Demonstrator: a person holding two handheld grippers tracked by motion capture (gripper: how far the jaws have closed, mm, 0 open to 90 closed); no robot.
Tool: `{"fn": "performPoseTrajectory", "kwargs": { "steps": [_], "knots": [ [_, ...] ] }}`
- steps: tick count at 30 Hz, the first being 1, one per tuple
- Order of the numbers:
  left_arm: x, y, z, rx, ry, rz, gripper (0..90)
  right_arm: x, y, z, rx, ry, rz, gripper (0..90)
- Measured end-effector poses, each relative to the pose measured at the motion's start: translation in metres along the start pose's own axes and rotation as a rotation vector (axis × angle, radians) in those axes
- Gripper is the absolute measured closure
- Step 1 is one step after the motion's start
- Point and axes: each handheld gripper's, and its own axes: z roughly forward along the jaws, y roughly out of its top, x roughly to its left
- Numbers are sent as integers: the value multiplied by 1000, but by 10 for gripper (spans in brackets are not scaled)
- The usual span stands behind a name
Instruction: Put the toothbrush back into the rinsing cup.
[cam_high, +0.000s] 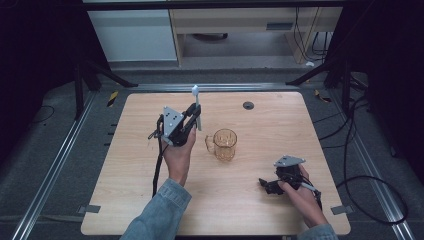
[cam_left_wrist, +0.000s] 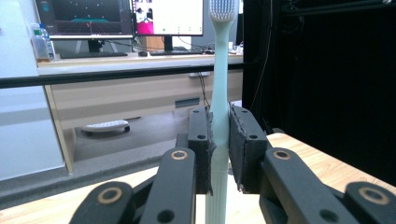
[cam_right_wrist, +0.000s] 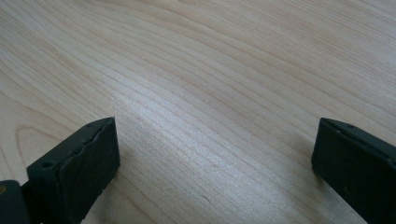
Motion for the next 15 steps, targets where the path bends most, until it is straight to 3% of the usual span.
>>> {"fn": "performPoseTrajectory", "kwargs": {
  "steps": [4, 15],
  "knots": [
    [1, -2, -3, -33, 2, -7, 788, 0, 0, 0, -1, 2, -1, 13],
    [-1, -4, -7, -65, -12, 13, 788, 0, 0, 0, -2, 8, -6, 13]
  ]
}}
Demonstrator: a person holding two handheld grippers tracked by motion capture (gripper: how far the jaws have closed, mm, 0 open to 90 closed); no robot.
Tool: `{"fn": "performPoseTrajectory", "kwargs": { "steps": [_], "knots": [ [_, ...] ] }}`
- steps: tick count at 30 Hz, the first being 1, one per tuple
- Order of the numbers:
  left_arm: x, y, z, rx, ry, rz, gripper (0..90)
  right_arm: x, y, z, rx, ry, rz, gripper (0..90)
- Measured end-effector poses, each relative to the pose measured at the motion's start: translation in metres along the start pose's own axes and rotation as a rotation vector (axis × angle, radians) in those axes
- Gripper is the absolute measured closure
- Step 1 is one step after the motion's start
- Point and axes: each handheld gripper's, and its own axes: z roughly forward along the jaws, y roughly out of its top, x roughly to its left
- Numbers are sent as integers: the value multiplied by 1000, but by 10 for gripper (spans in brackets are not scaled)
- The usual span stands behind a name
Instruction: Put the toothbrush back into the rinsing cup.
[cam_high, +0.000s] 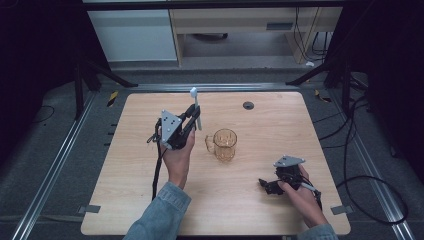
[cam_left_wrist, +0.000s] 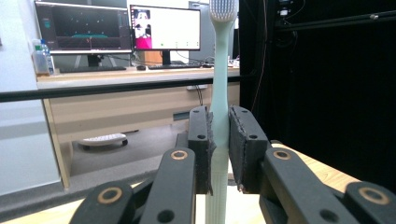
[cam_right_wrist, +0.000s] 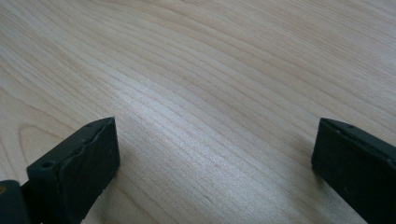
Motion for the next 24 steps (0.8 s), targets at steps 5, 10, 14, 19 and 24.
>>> {"fn": "performPoseTrajectory", "kwargs": {
  "steps": [5, 10, 14, 19, 24],
  "knots": [
    [0, 0, -1, -21, 2, -4, 788, 0, 0, 0, 1, 2, -1, 13],
    [-3, -4, 0, -46, 10, -10, 788, 0, 0, 0, 1, 4, -4, 13],
    [-8, -8, 1, -56, 12, -13, 788, 0, 0, 0, 1, 4, -3, 13],
    [-14, -15, 3, -59, 11, -16, 788, 1, 0, 0, 1, 7, -4, 13],
    [-15, -20, 5, -58, 15, -23, 788, 1, 0, 0, 1, 8, -4, 13]
  ]
}}
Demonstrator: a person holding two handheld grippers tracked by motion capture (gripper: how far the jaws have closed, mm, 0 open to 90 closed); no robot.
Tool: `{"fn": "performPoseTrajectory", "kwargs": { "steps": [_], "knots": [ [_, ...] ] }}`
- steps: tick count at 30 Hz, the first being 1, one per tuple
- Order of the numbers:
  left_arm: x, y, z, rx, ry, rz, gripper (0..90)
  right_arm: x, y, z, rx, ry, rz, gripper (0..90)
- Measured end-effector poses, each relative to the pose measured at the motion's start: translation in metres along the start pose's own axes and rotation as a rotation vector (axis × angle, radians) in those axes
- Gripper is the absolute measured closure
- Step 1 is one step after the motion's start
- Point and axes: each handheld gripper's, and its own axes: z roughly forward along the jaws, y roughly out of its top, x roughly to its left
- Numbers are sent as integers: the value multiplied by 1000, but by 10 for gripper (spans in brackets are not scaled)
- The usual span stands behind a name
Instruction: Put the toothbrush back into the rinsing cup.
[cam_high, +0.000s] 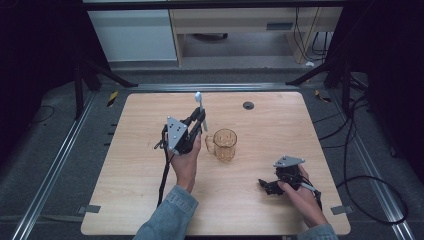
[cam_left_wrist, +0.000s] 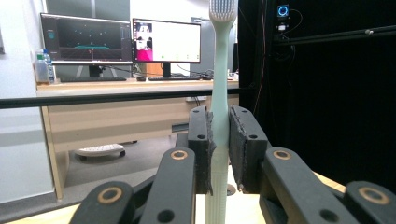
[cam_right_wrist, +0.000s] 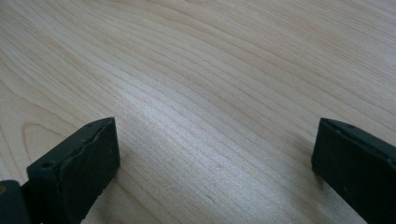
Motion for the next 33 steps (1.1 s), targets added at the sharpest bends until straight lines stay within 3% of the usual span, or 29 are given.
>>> {"fn": "performPoseTrajectory", "kwargs": {
  "steps": [33],
  "knots": [
    [-4, -33, 8, 62, -12, -34, 788, 0, 0, 0, 1, 3, -2, 13]
  ]
}}
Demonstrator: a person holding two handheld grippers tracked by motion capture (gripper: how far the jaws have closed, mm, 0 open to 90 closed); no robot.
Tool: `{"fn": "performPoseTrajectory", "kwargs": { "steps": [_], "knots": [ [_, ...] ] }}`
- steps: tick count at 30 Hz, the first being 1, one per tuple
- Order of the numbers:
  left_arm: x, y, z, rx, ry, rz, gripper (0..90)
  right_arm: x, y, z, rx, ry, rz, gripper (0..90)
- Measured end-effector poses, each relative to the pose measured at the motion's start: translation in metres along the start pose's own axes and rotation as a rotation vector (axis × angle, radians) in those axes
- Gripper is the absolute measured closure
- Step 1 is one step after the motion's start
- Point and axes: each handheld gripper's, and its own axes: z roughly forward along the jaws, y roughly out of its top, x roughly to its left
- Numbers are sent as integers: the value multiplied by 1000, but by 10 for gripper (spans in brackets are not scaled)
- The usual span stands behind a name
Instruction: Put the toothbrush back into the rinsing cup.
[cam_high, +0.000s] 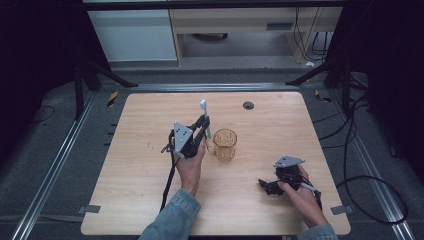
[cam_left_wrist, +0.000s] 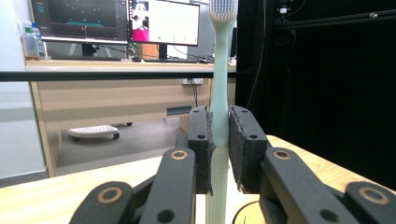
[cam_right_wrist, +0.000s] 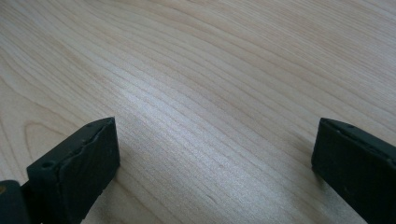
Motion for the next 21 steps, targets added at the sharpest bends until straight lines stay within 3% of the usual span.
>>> {"fn": "performPoseTrajectory", "kwargs": {
  "steps": [21],
  "knots": [
    [1, -19, -1, 46, 1, -16, 787, 0, 0, 0, 0, 1, -2, 13]
  ]
}}
